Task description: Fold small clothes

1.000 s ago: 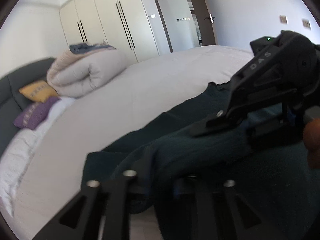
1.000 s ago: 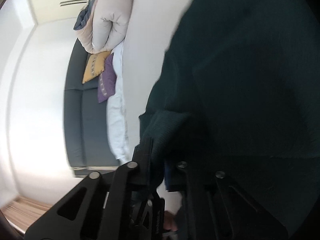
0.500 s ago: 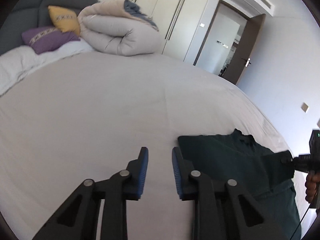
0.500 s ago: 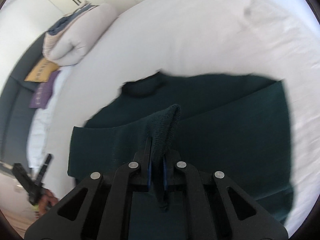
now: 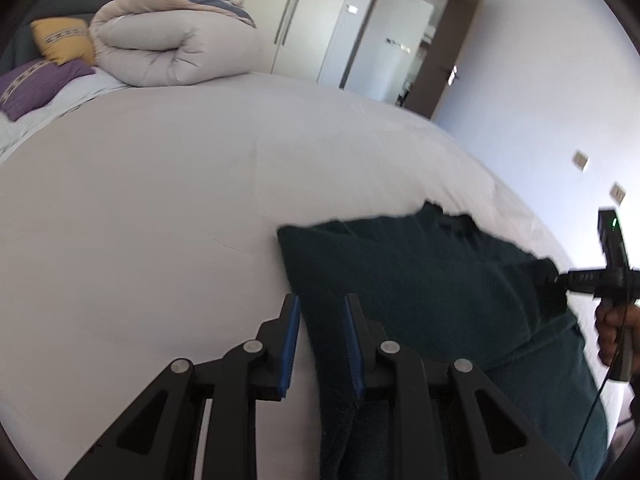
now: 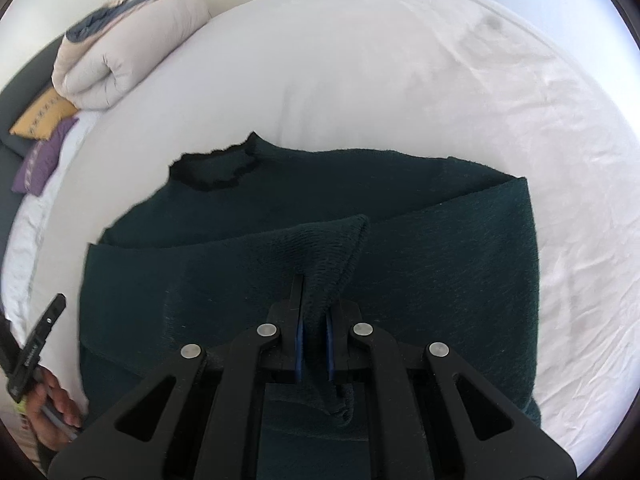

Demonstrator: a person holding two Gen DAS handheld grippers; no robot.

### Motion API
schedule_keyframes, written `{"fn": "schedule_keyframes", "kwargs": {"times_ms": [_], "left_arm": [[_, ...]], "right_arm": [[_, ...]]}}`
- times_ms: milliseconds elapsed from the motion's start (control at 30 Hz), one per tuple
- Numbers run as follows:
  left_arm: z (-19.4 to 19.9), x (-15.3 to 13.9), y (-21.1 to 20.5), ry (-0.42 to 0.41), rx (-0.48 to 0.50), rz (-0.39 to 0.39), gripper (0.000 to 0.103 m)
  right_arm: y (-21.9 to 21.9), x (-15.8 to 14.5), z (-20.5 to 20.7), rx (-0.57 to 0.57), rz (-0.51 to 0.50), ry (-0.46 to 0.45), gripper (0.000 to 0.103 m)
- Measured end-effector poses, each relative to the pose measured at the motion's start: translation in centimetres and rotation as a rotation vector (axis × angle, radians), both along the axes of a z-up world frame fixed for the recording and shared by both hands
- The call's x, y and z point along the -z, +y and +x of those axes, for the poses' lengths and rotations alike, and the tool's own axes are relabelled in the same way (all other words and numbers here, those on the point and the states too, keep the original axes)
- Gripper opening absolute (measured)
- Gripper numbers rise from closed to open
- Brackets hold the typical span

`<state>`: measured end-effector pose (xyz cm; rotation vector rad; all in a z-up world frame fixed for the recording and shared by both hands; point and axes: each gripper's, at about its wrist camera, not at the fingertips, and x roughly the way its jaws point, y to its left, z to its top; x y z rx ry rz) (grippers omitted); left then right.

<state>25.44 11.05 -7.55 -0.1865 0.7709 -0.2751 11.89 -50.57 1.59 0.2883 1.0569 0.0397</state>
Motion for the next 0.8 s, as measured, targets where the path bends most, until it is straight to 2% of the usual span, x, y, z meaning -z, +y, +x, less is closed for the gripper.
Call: {"fn": "schedule_keyframes", "kwargs": {"times_ms": [133, 267, 367, 500, 600, 700, 800], "left_arm": [[0.2, 1.5, -1.4, 0.061, 0.031, 0.048, 0.024], [-0.1, 1.9, -2.6, 0.066, 0.049, 0.119, 0.024], [-0.2, 2.3, -2.8, 0.074, 0.052, 0.140, 0.024], [-0.1, 2.3, -2.7, 0.084, 0.054, 0.133, 0.024], [-0.3, 1.7, -2.2, 0.082, 0.045, 0.116, 0.024], [-0.8, -0.4, -0.8, 0.013, 0.008, 0.073, 0.024], [-1.0, -1.6, 0.5, -0.024, -0.018, 0.016, 0.024]], "right_arm": [[-0.8, 0.9, 0.1, 0.024, 0.018, 0.008, 0.007], [-1.0, 1.6, 0.5, 0.033, 0.022, 0.010, 0.007], [-1.0, 2.1, 0.7, 0.029, 0.008, 0.010, 0.007], [-0.6, 2.8, 0.9, 0.023, -0.012, -0.003, 0.007], [-0.5, 2.5, 0.3, 0.014, -0.022, -0.011, 0.015], [-1.3, 1.2, -0.7, 0.106, -0.039, 0.023, 0.020], [-1.8, -0.8, -2.0, 0.189, -0.048, -0.025, 0.020]]}}
